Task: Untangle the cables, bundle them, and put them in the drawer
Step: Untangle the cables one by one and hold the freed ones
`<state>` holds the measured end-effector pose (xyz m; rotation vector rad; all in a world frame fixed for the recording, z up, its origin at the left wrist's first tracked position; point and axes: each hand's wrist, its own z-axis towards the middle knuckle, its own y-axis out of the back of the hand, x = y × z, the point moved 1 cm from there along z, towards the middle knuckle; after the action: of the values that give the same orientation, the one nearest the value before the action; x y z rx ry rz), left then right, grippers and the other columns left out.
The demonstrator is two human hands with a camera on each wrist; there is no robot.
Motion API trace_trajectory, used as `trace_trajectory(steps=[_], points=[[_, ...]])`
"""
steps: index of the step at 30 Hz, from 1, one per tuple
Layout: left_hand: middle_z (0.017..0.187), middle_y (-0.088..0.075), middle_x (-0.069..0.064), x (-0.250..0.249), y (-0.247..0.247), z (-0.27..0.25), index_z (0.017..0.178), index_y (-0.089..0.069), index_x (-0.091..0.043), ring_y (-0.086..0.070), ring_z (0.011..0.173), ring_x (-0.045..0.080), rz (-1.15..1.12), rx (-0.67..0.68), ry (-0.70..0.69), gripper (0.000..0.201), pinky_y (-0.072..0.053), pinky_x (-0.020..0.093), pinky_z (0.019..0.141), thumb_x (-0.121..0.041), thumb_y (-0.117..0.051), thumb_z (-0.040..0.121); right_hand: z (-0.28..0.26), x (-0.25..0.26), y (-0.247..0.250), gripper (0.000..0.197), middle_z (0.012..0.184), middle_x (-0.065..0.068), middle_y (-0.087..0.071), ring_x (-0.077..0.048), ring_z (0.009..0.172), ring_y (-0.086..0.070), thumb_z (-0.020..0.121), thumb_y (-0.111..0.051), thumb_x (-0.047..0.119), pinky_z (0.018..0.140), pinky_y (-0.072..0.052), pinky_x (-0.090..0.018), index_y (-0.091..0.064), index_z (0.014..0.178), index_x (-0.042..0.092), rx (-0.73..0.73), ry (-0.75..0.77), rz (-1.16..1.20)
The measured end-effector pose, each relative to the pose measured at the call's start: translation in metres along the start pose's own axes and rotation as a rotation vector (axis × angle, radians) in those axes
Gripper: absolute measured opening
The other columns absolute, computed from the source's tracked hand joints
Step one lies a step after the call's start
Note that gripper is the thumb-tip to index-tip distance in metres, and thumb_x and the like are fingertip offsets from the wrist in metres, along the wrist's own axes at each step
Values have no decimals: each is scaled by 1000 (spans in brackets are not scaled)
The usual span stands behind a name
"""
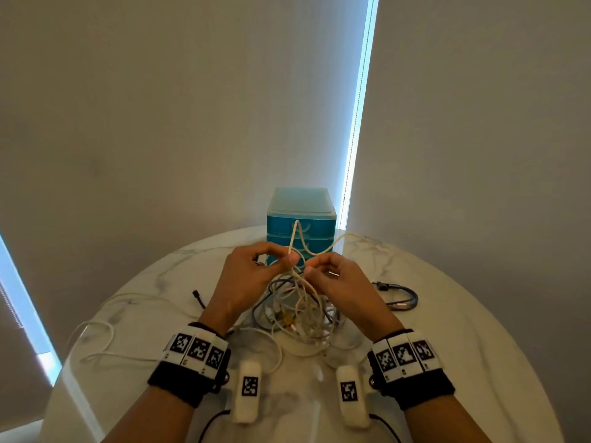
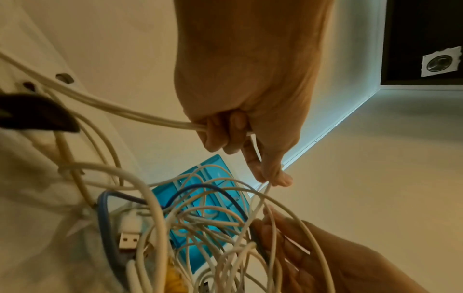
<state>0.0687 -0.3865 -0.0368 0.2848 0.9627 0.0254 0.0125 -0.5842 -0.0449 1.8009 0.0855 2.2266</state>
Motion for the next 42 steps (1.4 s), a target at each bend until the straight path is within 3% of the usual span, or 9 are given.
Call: trace_trajectory(steps=[8,14,20,26,29,33,36,39,42], points=[[98,-83,-6,-5,-13,-3,101,-86,-21,-77,100,10,-149,-2,50,15,-60,30,93,-32,-83,92,-6,8,3,24,97,13,-78,-5,91,-74,92,-80,52,88,-63,-30,-78,110,37,59,164,-329],[124,-75,-21,1,-17,0,133,-72,-40,-68,116,-4,-21,154,-20,33,-54,13,90,-48,-64,102,-7,14,1,22,88,14,-78,1,86,-71,95,-77,49,75,-53,-13,-83,100,28,-135,266,-300],[105,-79,-20,26,-11,0,127,-75,-45,-71,97,-2,172,239,42,31,-51,22,85,-59,-61,102,-1,17,26,7,93,4,-80,-11,83,-74,97,-79,27,78,-63,-30,-82,102,22,-546,283,154],[89,-81,-16,38,6,8,109,-78,-46,-70,87,-7,233,148,162,19,-47,13,78,-55,-63,101,-2,23,61,15,111,-10,-75,-14,94,-72,103,-70,13,80,-61,-20,-75,115,6,-719,96,927],[99,-79,-18,37,8,7,116,-77,-45,-67,97,-14,256,83,141,17,-47,21,82,-43,-73,100,-2,18,66,21,128,-14,-71,-15,101,-74,104,-68,15,83,-61,-20,-72,121,4,-693,39,1052],[126,-72,-29,1,4,5,133,-72,-44,-60,118,-14,72,-24,0,30,-44,7,87,-40,-68,103,0,27,41,16,107,-12,-78,-17,95,-77,104,-65,10,83,-62,-22,-75,113,1,-438,86,838],[136,-68,-26,-15,-8,1,134,-71,-45,-60,129,-5,-10,132,-37,31,-51,10,95,-46,-65,104,-3,34,22,20,111,-16,-80,-22,101,-79,104,-65,12,89,-63,-28,-77,116,0,-267,166,587],[125,-74,-23,-13,-19,-5,121,-79,-43,-65,126,4,40,268,-11,27,-59,31,102,-55,-67,100,-7,37,20,21,111,-13,-81,-25,102,-77,103,-68,18,96,-63,-34,-79,117,5,-231,222,501],[102,-81,-14,-17,-15,-7,102,-85,-33,-74,102,7,12,239,-2,21,-61,34,94,-49,-74,96,-5,33,20,21,110,-11,-81,-27,104,-77,102,-70,22,98,-62,-37,-80,115,8,-246,220,492]])
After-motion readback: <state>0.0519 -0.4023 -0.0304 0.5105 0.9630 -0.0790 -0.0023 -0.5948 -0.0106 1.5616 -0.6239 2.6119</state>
